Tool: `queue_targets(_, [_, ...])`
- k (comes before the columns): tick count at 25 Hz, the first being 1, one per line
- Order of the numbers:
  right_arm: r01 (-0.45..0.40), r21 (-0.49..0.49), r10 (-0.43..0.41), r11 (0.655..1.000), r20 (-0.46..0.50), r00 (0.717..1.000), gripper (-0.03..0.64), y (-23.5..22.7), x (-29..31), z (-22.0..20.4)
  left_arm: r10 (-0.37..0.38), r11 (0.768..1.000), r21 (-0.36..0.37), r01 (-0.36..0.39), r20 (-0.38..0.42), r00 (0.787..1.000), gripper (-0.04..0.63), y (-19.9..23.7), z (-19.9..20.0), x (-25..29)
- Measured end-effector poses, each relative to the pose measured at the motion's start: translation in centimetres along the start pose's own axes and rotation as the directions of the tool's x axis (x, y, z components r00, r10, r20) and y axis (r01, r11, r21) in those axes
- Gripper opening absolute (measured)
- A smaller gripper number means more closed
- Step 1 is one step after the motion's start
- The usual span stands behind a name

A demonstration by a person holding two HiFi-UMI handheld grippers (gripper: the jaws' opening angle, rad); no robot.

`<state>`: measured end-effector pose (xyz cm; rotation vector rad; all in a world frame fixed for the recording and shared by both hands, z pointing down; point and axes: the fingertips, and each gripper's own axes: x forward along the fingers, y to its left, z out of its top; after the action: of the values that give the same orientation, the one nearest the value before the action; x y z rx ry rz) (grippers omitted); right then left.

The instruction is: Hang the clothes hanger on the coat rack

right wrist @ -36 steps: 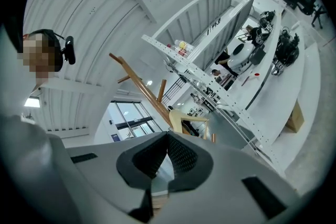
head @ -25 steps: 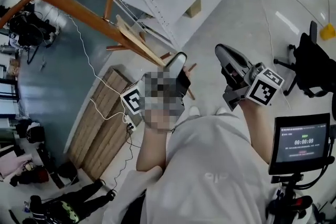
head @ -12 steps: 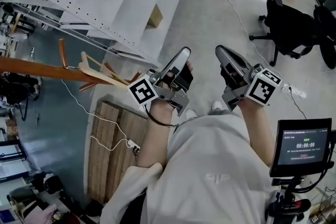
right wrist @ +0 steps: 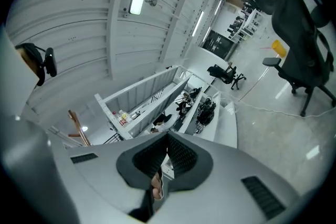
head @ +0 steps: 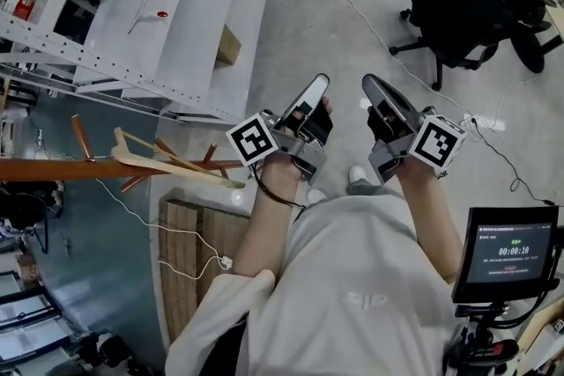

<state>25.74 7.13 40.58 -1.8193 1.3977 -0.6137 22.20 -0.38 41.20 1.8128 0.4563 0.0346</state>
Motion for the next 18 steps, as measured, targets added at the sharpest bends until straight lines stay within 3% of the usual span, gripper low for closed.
queue_targets(8, [0.082, 0.006, -0.083, 0.997, 0.026, 0.996, 0.008, -1.7, -2.2, 0.6, -0.006, 1.0, 0.0, 0.006, -0.066, 0.998, 0.005, 0.3, -1.6, 1.7])
queue_targets(18, [0.018, 0.0, -0.018, 1.0, -0.004, 1.0, 0.008, -0.4, -1.6, -0.1, 0.014, 0.999, 0.033, -0.012, -0.06, 0.998, 0.005, -0.2, -1.8, 0.5])
